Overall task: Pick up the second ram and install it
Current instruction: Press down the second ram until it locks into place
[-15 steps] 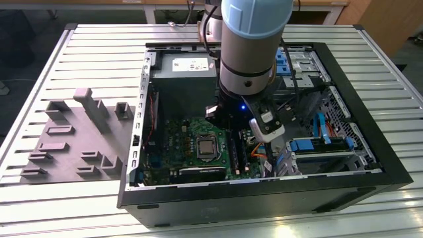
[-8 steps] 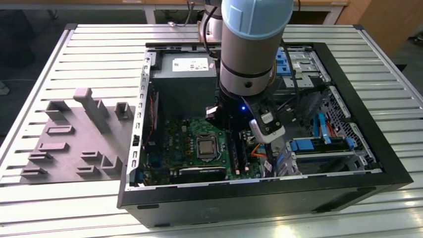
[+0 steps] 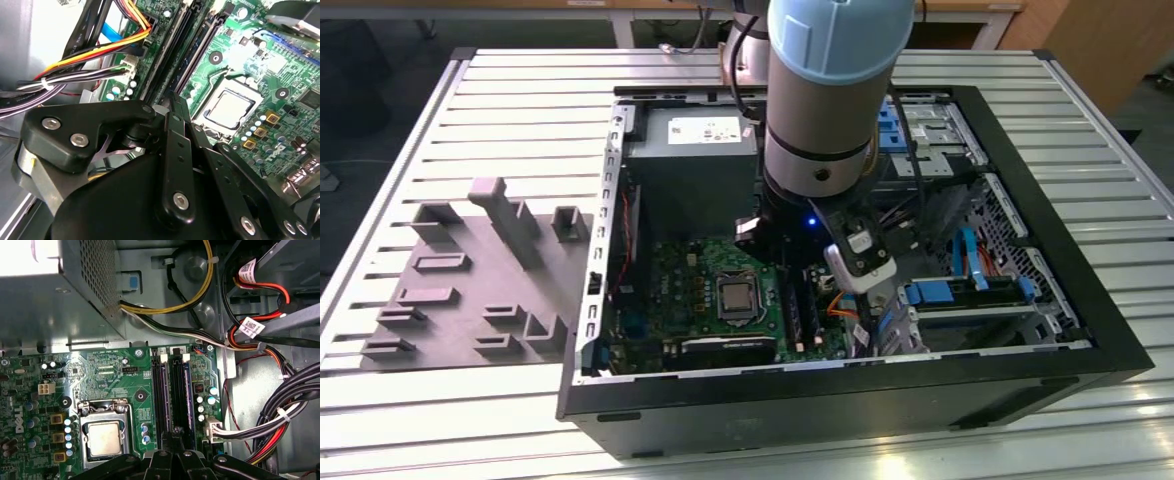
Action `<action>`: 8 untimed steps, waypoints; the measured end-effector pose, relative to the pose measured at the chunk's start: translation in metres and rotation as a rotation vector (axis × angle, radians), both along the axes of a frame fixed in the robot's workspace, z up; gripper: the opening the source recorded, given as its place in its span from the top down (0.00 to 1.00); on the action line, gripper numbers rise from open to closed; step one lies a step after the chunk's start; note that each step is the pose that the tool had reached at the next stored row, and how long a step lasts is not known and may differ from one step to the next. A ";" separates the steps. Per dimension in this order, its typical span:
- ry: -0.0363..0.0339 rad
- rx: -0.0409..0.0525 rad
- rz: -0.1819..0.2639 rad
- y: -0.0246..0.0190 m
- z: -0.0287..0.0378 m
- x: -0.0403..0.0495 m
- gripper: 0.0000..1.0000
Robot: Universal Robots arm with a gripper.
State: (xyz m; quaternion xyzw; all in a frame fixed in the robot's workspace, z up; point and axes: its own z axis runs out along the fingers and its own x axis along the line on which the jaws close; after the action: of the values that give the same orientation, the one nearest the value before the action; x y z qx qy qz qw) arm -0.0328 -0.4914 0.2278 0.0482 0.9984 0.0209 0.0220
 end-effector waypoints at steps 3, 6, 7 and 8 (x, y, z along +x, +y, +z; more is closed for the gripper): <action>0.0000 0.0001 0.000 -0.0017 -0.0001 0.0000 0.89; 0.0000 0.0000 0.000 -0.0034 -0.0001 0.0000 0.89; 0.0000 -0.0001 0.000 -0.0039 -0.0001 0.0000 0.89; 0.0000 -0.0001 0.000 -0.0043 -0.0001 0.0000 0.89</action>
State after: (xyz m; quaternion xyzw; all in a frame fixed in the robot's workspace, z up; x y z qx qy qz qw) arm -0.0328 -0.4957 0.2277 0.0482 0.9984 0.0208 0.0220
